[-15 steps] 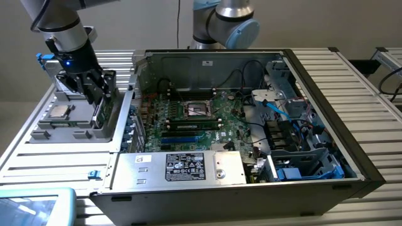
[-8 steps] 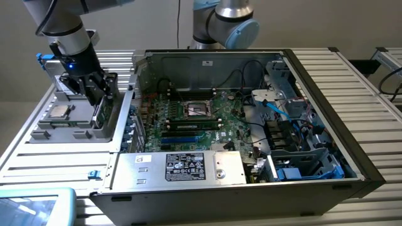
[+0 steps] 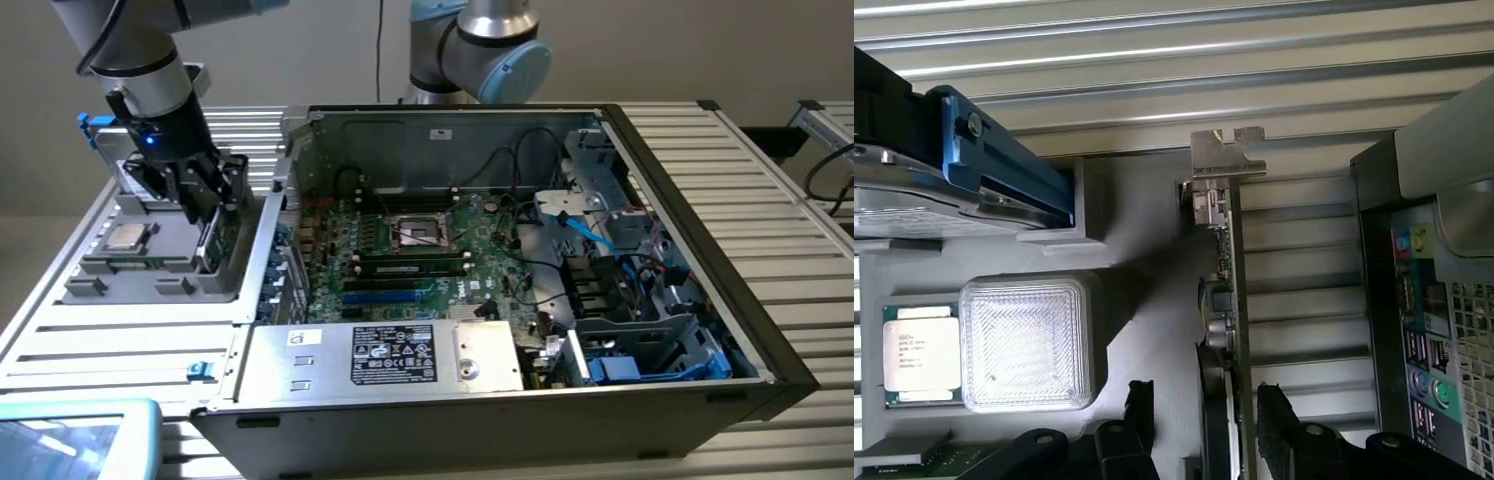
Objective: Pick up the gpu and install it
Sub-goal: 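Pick up the gpu and move the gpu toward the slot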
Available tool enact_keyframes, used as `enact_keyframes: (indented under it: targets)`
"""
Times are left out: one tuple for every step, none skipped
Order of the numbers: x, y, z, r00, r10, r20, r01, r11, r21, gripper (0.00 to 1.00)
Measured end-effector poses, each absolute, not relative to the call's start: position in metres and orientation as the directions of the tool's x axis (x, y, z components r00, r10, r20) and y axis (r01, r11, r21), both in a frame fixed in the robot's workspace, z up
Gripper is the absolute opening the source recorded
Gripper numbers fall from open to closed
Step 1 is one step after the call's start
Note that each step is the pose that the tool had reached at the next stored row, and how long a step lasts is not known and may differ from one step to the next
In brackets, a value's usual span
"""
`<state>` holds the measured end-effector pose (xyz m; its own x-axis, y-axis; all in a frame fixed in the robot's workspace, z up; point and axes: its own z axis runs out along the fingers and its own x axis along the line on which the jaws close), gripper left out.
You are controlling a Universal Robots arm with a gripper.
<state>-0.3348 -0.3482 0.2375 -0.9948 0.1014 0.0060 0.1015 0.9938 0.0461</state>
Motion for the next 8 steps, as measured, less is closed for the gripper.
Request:
enact_keyframes:
  targets:
    - [-0.3348,-0.3482,0.2376,-0.995,0.101,0.006,0.102,0.994,0.046,0.54]
    - [-0.3347,-0.3482,0.2376,-0.995,0.101,0.006,0.101,0.994,0.046,0.54]
    - [-0.3346,-0.3482,0.2380,-0.995,0.101,0.006,0.101,0.994,0.045,0.54]
    - [-0.3346,-0.3482,0.2382,-0.995,0.101,0.006,0.101,0.994,0.043,0.54]
    - [-0.3346,-0.3481,0.2383,-0.995,0.101,0.005,0.101,0.994,0.040,0.54]
    - [-0.3346,-0.3482,0.2385,-0.995,0.101,0.005,0.101,0.994,0.036,0.54]
    - [-0.3346,-0.3482,0.2388,-0.995,0.101,0.004,0.101,0.994,0.030,0.54]
    - [-0.3345,-0.3482,0.2388,-0.995,0.101,0.003,0.101,0.995,0.024,0.54]
